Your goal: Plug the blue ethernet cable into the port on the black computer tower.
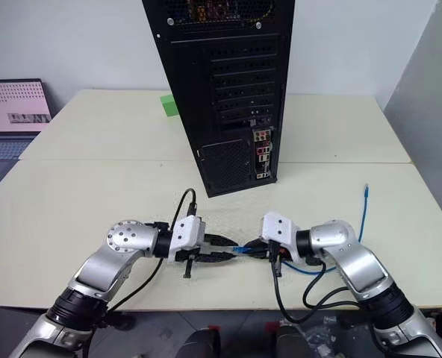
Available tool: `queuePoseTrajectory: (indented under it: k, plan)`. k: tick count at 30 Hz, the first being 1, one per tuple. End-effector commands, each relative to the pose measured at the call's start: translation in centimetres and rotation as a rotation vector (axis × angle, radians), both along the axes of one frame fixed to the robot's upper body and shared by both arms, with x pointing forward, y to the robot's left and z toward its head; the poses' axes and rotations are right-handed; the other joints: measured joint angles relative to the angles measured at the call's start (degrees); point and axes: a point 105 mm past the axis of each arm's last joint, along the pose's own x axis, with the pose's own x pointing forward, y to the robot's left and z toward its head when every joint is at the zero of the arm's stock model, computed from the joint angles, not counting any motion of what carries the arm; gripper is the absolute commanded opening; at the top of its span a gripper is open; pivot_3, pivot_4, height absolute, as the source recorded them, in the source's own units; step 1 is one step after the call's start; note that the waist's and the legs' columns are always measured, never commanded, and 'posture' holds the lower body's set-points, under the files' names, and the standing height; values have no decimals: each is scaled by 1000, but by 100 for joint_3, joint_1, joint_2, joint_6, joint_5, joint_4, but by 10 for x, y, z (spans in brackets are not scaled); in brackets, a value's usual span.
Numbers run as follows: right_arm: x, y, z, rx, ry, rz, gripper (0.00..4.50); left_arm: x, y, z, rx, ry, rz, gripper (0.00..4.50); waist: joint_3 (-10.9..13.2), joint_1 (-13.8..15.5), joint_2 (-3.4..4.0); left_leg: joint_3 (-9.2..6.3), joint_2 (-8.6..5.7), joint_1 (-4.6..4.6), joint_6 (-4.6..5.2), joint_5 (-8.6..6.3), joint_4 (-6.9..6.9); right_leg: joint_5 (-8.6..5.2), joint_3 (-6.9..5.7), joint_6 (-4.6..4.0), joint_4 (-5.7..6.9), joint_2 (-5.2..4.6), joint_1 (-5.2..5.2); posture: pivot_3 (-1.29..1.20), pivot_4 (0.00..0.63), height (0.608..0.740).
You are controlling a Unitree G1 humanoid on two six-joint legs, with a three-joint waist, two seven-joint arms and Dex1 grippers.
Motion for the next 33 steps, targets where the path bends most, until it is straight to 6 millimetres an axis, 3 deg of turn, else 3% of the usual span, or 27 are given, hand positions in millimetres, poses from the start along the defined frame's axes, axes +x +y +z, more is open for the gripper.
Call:
queuePoseTrajectory:
  k: [1,9,10,11,18,23,29,33]
  plan:
    - [-3,7,15,24,-57,40,73,1,-3,2,10,-39,-16,289,0,1,0,0,0,0,0,0,0,0,0,0,0,0,0,0,150,740]
    - [-1,7,17,15,-76,42,72,5,2,1,18,-59,9,290,0,0,0,0,0,0,0,0,0,0,0,0,0,0,0,0,150,740]
    - [-1,7,17,15,-78,44,776,5,2,1,16,-60,11,290,0,0,0,0,0,0,0,0,0,0,0,0,0,0,0,0,150,740]
    - [-1,6,17,12,-83,47,871,5,2,2,13,-63,14,290,0,-1,0,0,0,0,0,0,0,0,0,0,0,0,0,0,150,740]
    - [6,-18,31,9,-84,2,2659,4,1,6,-16,-163,12,290,0,7,0,0,-1,-1,0,0,0,0,0,0,-1,-1,0,0,150,740]
    - [0,-34,45,148,108,-78,3915,3,1,14,-31,-394,-16,290,0,6,0,-1,0,0,0,0,0,1,0,-1,-1,-1,1,0,150,740]
    - [-4,-28,50,283,298,-135,3954,0,2,21,-55,-777,-99,290,0,6,0,0,0,1,0,0,0,1,1,-2,-1,-2,2,0,150,740]
    - [-5,-22,50,316,365,-147,3954,-4,1,24,-102,-926,-131,290,0,20,0,-1,0,-1,0,0,0,2,0,-1,-1,-3,2,0,150,740]
